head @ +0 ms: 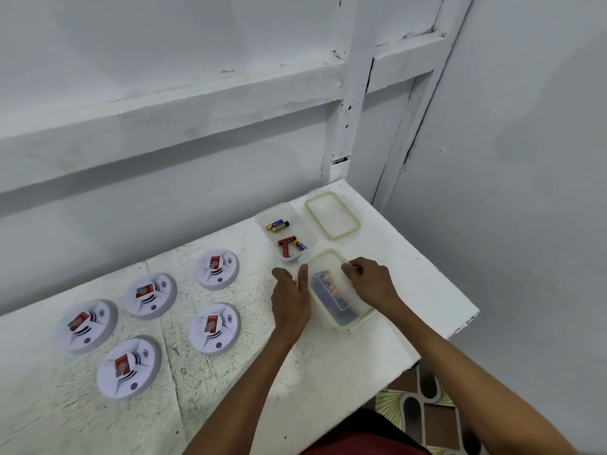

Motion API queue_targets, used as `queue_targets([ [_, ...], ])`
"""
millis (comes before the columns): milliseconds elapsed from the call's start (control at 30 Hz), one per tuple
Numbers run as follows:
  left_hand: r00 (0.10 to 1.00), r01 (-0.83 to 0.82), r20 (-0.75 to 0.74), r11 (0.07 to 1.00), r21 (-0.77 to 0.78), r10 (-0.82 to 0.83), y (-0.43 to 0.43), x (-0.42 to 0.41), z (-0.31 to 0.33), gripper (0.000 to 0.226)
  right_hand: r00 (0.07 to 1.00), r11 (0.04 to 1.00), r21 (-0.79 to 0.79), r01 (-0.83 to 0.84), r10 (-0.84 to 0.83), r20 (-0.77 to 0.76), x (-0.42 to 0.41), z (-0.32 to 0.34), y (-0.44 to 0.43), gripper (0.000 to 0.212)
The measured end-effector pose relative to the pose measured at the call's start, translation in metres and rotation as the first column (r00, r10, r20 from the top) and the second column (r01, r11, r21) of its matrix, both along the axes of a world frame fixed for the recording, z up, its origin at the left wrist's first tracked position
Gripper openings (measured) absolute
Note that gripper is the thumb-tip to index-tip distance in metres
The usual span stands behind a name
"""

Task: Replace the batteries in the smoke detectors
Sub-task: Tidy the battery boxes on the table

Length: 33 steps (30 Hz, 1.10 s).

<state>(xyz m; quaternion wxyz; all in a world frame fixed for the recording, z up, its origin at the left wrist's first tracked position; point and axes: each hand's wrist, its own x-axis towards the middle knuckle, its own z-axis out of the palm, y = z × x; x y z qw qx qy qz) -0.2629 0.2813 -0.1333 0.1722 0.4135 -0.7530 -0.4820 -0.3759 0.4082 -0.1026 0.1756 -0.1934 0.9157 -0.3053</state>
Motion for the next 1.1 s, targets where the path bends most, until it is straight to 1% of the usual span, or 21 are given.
queue_targets([
  [67, 1.000, 0.006, 0.025, 1.000, -0.022, -0.005, -0.006, 0.005, 0.004, 0.041, 1.000, 0.999, -0.032, 0.005, -0.005, -0.007, 0.001, -0.001, 0.002, 0.037],
  [133, 0.993, 0.093, 0.073, 0.995, -0.023, -0.091, -0.010, 0.010, 0.009, 0.046, 0.999, 0.999, -0.050, 0.014, -0.016, -0.028, 0.003, -0.003, 0.003, 0.038],
  [200, 0.978, 0.177, 0.100, 0.982, 0.059, -0.182, -0.013, 0.014, 0.016, 0.047, 0.999, 0.998, -0.065, 0.020, -0.023, -0.044, 0.004, -0.006, 0.003, 0.038],
  [300, 0.968, 0.222, 0.065, 0.945, 0.241, -0.244, -0.017, 0.016, 0.022, 0.040, 0.998, 0.997, -0.074, 0.019, -0.023, -0.057, 0.006, -0.007, 0.004, 0.039],
  [400, 0.954, 0.256, 0.073, 0.919, 0.299, -0.290, -0.023, 0.014, 0.021, 0.038, 0.998, 0.995, -0.090, 0.034, -0.039, -0.058, 0.008, -0.010, 0.004, 0.039],
  [467, 0.956, 0.252, 0.048, 0.894, 0.371, -0.290, -0.025, 0.013, 0.019, 0.035, 0.997, 0.994, -0.100, 0.043, -0.048, -0.053, 0.007, -0.010, 0.004, 0.038],
  [567, 0.974, 0.203, -0.022, 0.828, 0.523, -0.225, -0.027, 0.010, 0.015, 0.033, 0.999, 0.994, -0.107, 0.028, -0.032, -0.037, 0.005, -0.008, 0.004, 0.038],
  [633, 0.969, 0.217, -0.022, 0.808, 0.547, -0.246, -0.029, 0.006, 0.015, 0.030, 1.000, 0.994, -0.104, 0.018, -0.021, -0.019, 0.002, -0.008, 0.005, 0.039],
  [733, 0.947, 0.271, -0.008, 0.784, 0.559, -0.322, -0.031, 0.006, 0.019, 0.024, 1.000, 0.995, -0.097, -0.002, 0.002, -0.004, 0.001, -0.008, 0.005, 0.042],
  [800, 0.930, 0.301, -0.012, 0.741, 0.600, -0.368, -0.036, 0.007, 0.021, 0.026, 1.000, 0.996, -0.086, -0.018, 0.019, 0.003, 0.002, -0.007, 0.005, 0.042],
  [867, 0.901, 0.321, 0.002, 0.669, 0.670, -0.433, -0.040, 0.008, 0.022, 0.034, 0.998, 0.998, -0.040, -0.043, 0.045, 0.045, 0.002, -0.006, 0.008, 0.036],
  [933, 0.872, 0.321, 0.032, 0.621, 0.715, -0.488, -0.042, 0.008, 0.026, 0.040, 0.988, 0.999, -0.018, -0.043, 0.045, 0.146, -0.001, -0.002, 0.015, 0.032],
  [967, 0.868, 0.317, 0.041, 0.617, 0.720, -0.494, -0.039, 0.008, 0.027, 0.041, 0.982, 0.999, -0.024, -0.028, 0.032, 0.186, -0.002, -0.002, 0.019, 0.033],
  [1100, 0.896, 0.309, 0.016, 0.651, 0.693, -0.443, -0.032, 0.011, 0.029, 0.033, 0.972, 0.999, -0.033, 0.015, -0.007, 0.235, -0.007, 0.000, 0.024, 0.034],
])
